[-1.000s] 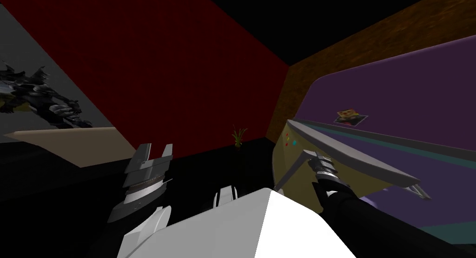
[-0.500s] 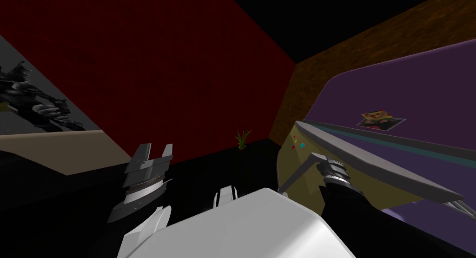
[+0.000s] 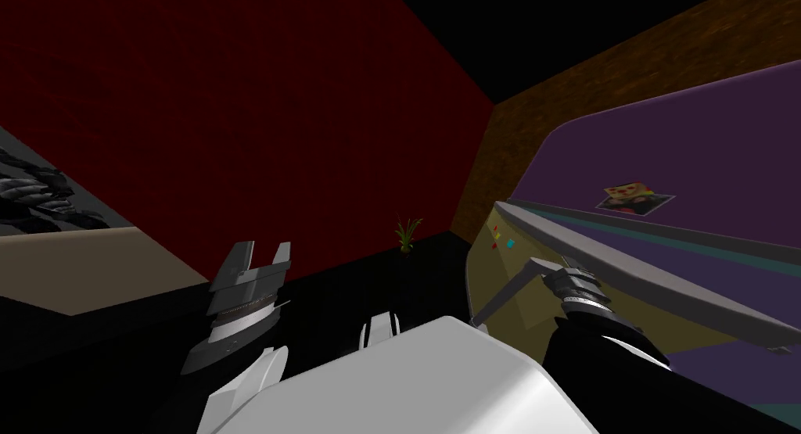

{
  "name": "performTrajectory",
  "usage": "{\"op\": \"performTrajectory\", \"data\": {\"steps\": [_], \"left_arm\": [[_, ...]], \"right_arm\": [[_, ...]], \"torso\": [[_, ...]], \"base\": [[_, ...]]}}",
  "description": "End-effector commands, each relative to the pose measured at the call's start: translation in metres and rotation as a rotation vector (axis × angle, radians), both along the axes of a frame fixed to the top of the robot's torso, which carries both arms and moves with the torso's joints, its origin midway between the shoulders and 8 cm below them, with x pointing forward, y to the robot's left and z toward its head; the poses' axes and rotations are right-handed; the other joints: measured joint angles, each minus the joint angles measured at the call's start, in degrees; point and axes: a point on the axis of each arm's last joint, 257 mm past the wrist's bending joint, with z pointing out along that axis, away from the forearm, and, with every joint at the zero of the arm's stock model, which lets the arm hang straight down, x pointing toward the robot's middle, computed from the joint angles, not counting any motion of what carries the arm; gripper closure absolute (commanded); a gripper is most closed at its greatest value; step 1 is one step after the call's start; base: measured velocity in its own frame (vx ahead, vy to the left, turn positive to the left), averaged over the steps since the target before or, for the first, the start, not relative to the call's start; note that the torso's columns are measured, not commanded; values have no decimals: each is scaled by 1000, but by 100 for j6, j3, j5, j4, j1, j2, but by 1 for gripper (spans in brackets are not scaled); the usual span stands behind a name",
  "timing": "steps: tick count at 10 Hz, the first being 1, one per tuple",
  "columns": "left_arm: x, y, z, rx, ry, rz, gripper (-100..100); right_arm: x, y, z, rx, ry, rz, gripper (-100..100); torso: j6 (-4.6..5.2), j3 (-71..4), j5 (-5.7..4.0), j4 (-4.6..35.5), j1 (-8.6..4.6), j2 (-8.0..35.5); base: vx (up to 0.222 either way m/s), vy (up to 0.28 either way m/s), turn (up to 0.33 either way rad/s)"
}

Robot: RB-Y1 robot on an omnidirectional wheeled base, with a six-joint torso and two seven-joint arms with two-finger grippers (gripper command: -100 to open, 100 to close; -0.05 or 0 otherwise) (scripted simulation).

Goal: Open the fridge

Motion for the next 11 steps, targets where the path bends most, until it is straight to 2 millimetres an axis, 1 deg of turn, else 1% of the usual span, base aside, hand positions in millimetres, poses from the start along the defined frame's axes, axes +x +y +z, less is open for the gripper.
{"op": "performTrajectory", "data": {"steps": [1,2,3,4,5,6,8,11], "left_arm": [[0,0,0,0,0,0,0],[0,0,0,0,0,0,0],[0,0,0,0,0,0,0],[0,0,0,0,0,0,0],[0,0,0,0,0,0,0],[0,0,0,0,0,0,0],[0,0,0,0,0,0,0],[0,0,0,0,0,0,0]], "right_arm": [[-3,-3,19,-10,-18,8,-100],[-5,-4,31,-11,-17,22,-100],[-6,-4,38,-12,-17,30,-100],[-6,-4,38,-12,-17,30,-100],[-12,-6,25,2,10,20,-100],[-14,-6,22,5,17,17,0],[-14,-6,16,17,25,17,0],[-15,-6,11,27,30,18,0]], "torso": [[-1,-10,18,-1,19,-8],[-12,-13,26,-2,28,-9],[-11,-24,43,-5,37,-15],[-17,-32,55,-4,61,-17],[-32,-46,75,-1,75,-7],[-18,-28,56,-6,78,0],[9,7,22,-6,63,18],[16,18,-1,-9,49,22]], "base": [[39,19,-41],[58,36,-83],[79,40,-100],[53,26,-42],[9,7,-17],[0,0,0],[0,0,0],[0,0,0]]}}
